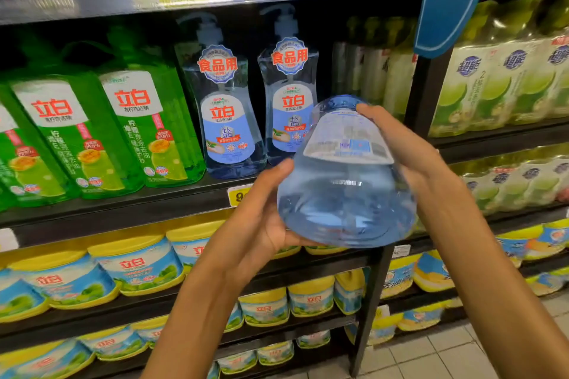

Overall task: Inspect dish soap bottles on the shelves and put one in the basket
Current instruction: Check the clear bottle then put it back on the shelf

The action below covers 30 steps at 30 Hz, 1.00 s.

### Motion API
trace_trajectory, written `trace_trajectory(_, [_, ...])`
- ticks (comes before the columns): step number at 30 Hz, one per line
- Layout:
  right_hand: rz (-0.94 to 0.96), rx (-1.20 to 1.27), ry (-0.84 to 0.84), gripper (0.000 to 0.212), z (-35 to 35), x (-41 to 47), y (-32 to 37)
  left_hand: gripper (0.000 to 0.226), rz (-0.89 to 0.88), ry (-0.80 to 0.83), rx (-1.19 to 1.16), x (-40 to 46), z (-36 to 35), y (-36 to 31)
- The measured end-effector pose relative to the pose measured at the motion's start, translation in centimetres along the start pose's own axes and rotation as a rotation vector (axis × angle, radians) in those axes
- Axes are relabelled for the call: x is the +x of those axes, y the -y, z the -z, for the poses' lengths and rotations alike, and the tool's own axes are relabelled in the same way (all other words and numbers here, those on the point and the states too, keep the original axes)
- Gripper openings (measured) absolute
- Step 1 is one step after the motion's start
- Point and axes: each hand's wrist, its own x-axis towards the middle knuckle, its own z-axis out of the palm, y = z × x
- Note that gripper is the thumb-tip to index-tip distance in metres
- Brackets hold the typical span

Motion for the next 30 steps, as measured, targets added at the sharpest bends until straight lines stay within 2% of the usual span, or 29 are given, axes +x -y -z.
trace_trajectory(3, [-0.003,0.033,0.115,0.059,0.5,-0.7,-0.2,0.049,-0.018,0.058,-0.052,-0.4,-0.5,-0.7])
trace_trajectory(5, [-0.020,0.034,0.129,0.052,0.5,-1.1,-0.1,0.051,0.002,0.072,-0.063,-0.5,-0.8,-0.8])
trace_trajectory(8, [-0.019,0.008,0.047,0.032,0.0,-1.5,0.3,0.050,0.047,0.054,-0.077,-0.3,-1.0,-0.4])
trace_trajectory(11, [0.091,0.003,-0.052,0.027,-0.6,-1.3,0.4,0.036,0.033,0.000,-0.038,-0.1,-1.1,0.7])
trace_trajectory(14, [0.245,-0.039,-0.074,0.042,-1.1,-1.1,0.3,0.032,-0.007,-0.123,0.120,0.2,-0.6,2.0])
trace_trajectory(17, [0.366,-0.194,-0.012,0.048,-1.0,-1.3,0.6,0.045,-0.110,-0.200,0.208,0.4,-0.2,2.6])
trace_trajectory(21, [0.395,-0.462,-0.036,0.087,-1.5,-1.3,1.1,0.056,-0.348,-0.283,0.377,0.8,-0.5,3.1])
trace_trajectory(22, [0.406,-0.474,-0.061,0.086,-1.9,-1.2,0.8,0.059,-0.399,-0.313,0.431,1.0,-0.7,3.4])
trace_trajectory(24, [0.455,-0.402,-0.127,0.070,-2.6,-0.8,0.1,0.056,-0.461,-0.331,0.501,1.3,-0.5,4.0])
trace_trajectory(26, [0.505,-0.314,-0.157,0.054,-2.5,-0.6,-0.2,0.043,-0.499,-0.320,0.500,1.4,0.2,4.1])
trace_trajectory(27, [0.514,-0.264,-0.133,0.051,-2.2,-0.4,-0.2,0.039,-0.479,-0.290,0.437,1.5,0.9,4.0])
trace_trajectory(30, [0.469,-0.106,0.018,0.053,-1.2,-0.1,-0.1,0.052,-0.364,-0.271,0.271,1.9,2.0,3.9])
